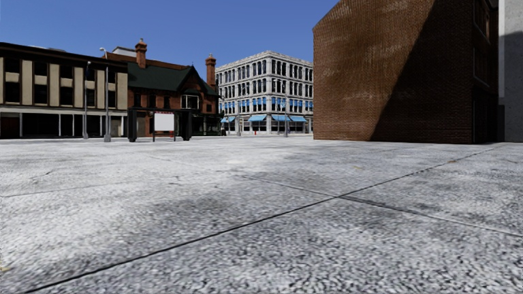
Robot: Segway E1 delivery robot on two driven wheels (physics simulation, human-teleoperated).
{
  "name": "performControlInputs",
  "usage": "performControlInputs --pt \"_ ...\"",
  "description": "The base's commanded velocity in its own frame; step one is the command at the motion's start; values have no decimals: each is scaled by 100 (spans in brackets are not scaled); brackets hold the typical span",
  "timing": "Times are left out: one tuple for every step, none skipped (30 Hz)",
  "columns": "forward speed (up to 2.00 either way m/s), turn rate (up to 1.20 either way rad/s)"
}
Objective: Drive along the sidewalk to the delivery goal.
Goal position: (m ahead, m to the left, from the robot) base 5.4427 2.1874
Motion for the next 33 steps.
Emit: performControlInputs --pt "199 14" --pt "199 21" --pt "199 32" --pt "199 49" --pt "199 49" --pt "199 71" --pt "199 90" --pt "199 120" --pt "199 120" --pt "199 120" --pt "199 120" --pt "199 120" --pt "199 120" --pt "199 120" --pt "199 120" --pt "199 120" --pt "199 120" --pt "199 120" --pt "199 115" --pt "199 108" --pt "199 100" --pt "199 96" --pt "199 95" --pt "199 95" --pt "199 95" --pt "199 95" --pt "199 95" --pt "199 95" --pt "199 95" --pt "199 95" --pt "199 95" --pt "199 95" --pt "199 95"
